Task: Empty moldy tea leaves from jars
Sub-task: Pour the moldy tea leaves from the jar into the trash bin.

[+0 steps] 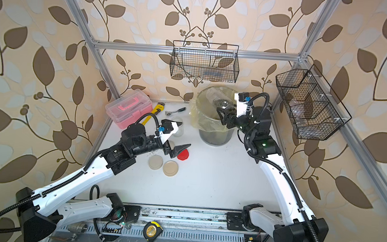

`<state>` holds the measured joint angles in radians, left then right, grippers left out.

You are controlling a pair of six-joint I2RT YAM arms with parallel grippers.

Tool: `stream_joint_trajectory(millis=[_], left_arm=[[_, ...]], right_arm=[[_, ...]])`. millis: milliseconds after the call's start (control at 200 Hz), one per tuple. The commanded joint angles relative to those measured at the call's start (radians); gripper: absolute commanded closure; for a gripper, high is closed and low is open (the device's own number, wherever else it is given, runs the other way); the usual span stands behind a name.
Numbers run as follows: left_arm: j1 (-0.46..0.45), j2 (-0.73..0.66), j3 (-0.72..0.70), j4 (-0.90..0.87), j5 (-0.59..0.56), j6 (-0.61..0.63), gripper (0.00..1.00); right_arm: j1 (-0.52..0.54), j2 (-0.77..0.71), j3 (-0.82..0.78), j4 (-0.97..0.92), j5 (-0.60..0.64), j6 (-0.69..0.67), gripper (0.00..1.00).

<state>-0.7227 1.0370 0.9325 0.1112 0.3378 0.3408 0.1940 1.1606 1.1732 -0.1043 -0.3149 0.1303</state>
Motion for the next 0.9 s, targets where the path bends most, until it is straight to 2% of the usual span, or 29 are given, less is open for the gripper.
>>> stream_joint_trajectory(millis=[0, 245, 445, 895], left_arm=[[0.003, -0.038, -0.029, 0.087, 0.017, 0.042, 0.01], [0.003, -0.042, -0.030, 0.080, 0.018, 0.060, 0.01], [0.003, -0.038, -0.034, 0.075, 0.034, 0.076, 0.01], [0.002, -0.045, -0.045, 0.085, 0.035, 0.087, 0.01]], right_arm=[[-0.003, 0.026, 0.063, -0.082, 0.046, -0.013, 0.48], [-0.003, 0.074, 0.115, -0.113, 0.063, 0.015, 0.48], [0.009, 0.132, 0.206, -0.251, 0.200, 0.021, 0.48], [0.055, 0.154, 0.275, -0.295, 0.250, 0.023, 0.48]])
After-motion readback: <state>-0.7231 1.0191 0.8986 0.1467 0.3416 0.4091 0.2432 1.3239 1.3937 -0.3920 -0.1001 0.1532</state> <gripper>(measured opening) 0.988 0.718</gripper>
